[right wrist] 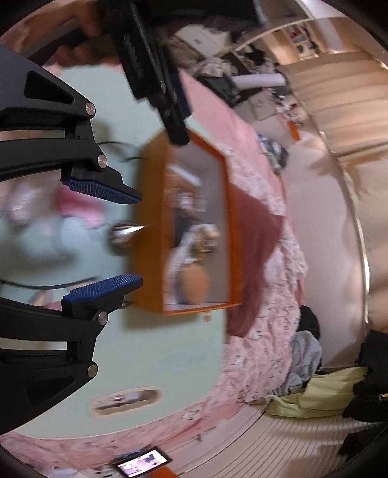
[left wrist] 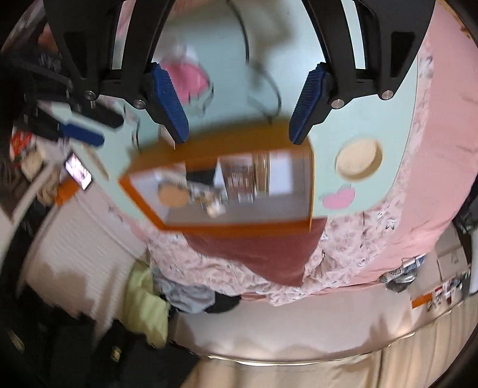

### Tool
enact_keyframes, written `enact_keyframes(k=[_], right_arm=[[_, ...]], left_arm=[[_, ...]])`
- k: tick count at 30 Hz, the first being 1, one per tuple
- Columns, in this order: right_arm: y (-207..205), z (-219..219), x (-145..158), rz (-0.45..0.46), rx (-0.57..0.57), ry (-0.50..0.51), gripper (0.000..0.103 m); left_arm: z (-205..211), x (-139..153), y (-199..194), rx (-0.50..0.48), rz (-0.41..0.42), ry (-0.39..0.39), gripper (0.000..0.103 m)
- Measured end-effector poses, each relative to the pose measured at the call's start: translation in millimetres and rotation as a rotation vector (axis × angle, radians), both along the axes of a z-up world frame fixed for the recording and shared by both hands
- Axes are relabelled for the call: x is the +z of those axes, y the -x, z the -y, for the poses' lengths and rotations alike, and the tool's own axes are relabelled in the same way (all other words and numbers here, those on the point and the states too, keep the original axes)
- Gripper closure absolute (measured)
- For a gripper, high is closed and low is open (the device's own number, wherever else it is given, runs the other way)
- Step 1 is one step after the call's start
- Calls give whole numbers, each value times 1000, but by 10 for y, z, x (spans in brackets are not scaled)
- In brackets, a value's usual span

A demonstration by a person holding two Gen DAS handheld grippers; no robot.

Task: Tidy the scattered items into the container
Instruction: 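Withdraw both open tools from the box back over the table, then grasp the pink heart with the left tool while the right tool grasps the bubble-wrapped ball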

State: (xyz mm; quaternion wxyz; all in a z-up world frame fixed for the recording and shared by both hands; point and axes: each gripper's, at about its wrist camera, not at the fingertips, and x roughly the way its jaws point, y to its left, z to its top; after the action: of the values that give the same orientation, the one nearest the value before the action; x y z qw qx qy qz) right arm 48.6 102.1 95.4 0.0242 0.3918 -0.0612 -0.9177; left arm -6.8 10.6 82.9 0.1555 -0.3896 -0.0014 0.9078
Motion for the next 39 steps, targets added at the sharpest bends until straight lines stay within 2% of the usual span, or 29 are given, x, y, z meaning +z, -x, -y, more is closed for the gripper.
enact_keyframes(k=[3, 8, 15, 18, 24, 30, 33, 37, 39], right_arm=[[-132, -6, -225, 33, -39, -71, 54], [-119, 4, -503, 111, -48, -89, 55], [-113, 68, -639, 152, -47, -133, 54], [-119, 57, -645, 148, -51, -131, 52], [-130, 45, -624, 135, -51, -111, 51], [-195, -149, -523, 78, -22, 65, 51], [-271, -163, -405, 22, 53, 116, 50], [-396, -33, -285, -27, 179, 69, 45], [-477, 3, -270, -49, 220, 72, 38]], left_arm=[[7, -232, -213, -13, 49, 42, 33], [144, -652, -239, 96, 143, 70, 33], [60, -678, -254, 130, 110, 137, 32], [48, -695, -284, 129, 96, 135, 28], [57, -753, -295, 132, 89, 128, 28], [69, -767, -293, 141, 85, 126, 23], [82, -768, -301, 157, 79, 127, 23], [154, -752, -326, 177, 70, 92, 23], [198, -736, -337, 191, 63, 73, 23]])
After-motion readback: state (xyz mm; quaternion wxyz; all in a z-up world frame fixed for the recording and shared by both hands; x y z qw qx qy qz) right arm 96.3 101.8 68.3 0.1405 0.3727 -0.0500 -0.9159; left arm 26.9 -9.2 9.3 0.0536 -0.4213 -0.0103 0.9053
